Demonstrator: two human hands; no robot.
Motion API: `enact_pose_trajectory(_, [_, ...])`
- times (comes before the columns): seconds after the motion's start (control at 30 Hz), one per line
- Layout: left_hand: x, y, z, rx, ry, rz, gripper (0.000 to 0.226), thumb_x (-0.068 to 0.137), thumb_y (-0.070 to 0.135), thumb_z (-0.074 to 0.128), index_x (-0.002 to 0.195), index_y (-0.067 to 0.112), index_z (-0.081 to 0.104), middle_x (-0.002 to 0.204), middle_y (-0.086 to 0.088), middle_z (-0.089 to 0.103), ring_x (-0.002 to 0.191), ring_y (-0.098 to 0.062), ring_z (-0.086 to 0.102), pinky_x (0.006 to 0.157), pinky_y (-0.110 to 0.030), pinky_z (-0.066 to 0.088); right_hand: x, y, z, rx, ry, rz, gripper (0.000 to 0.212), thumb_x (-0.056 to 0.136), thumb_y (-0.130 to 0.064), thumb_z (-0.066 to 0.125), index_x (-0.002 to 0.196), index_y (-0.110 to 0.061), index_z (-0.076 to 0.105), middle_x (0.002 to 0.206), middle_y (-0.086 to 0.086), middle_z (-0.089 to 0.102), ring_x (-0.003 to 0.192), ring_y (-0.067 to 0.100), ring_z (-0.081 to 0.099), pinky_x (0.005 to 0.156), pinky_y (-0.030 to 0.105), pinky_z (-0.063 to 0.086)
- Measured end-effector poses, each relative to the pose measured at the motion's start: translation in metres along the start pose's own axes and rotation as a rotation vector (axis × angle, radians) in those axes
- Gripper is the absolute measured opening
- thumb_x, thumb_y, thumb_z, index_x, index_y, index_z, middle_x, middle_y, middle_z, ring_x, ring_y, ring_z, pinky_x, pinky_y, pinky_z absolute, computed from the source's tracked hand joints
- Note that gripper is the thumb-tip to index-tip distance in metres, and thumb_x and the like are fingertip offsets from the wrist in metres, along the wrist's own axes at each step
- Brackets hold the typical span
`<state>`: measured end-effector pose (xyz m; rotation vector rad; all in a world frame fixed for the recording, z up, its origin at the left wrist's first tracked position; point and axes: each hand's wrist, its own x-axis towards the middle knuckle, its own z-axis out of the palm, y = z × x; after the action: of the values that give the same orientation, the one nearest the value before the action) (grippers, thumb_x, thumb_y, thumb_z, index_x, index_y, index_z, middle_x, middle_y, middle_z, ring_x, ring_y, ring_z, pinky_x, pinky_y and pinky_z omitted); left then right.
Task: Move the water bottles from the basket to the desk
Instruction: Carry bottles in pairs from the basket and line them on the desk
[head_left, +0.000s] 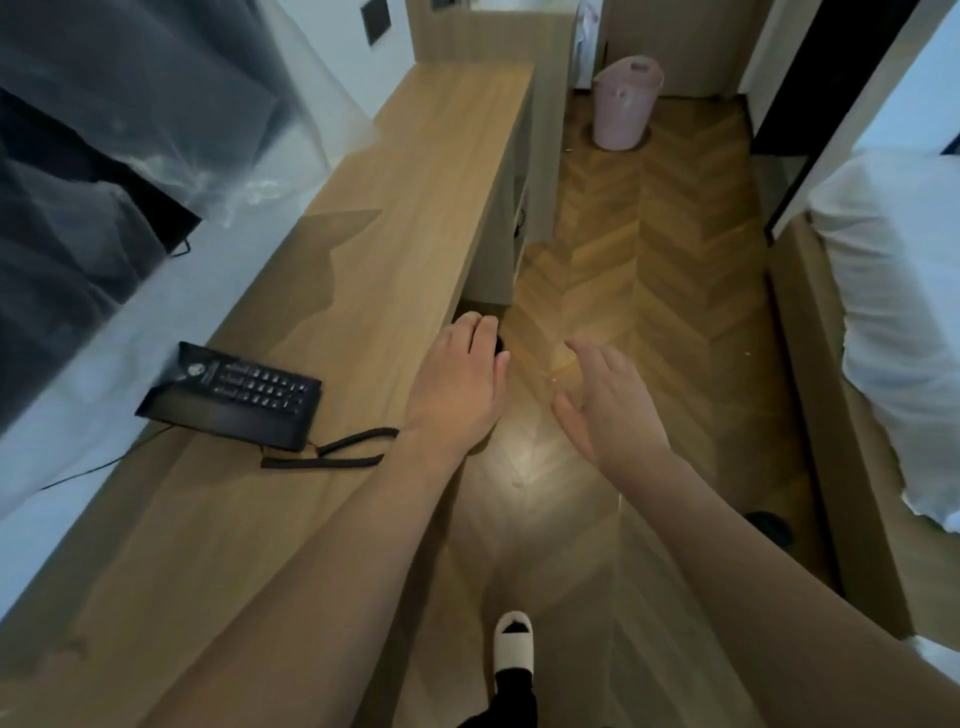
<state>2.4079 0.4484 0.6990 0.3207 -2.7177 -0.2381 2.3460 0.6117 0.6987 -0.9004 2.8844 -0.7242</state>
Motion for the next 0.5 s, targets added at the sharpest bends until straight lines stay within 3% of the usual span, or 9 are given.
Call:
enact_pose_trajectory(0.3, [0.176, -0.003, 0.079, 0.01, -0.057, 0.07, 0.043, 0.098, 0.026, 0.048, 0.131, -0.001, 0.054, 0.129, -0.02, 0.058, 0.117, -0.033, 0.056, 0.099, -0.043, 0.049, 0.17, 0.075, -0.007, 0.082, 0.021, 0.105, 0.056, 0.091, -0.02, 0.059, 0.144, -0.009, 0.044, 0.143, 0.009, 0.05, 0.134, 0.024, 0.045, 0.114, 0.039, 0.036])
enact_pose_trajectory(0.5, [0.318, 0.012, 0.149, 0.032, -0.058, 0.06, 0.041, 0.095, 0.022, 0.057, 0.129, -0.002, 0.055, 0.126, -0.02, 0.059, 0.116, -0.032, 0.058, 0.1, -0.042, 0.049, 0.305, 0.157, -0.02, 0.073, 0.034, 0.102, 0.055, 0.093, -0.022, 0.057, 0.145, -0.011, 0.042, 0.145, 0.006, 0.048, 0.135, 0.021, 0.042, 0.115, 0.033, 0.03])
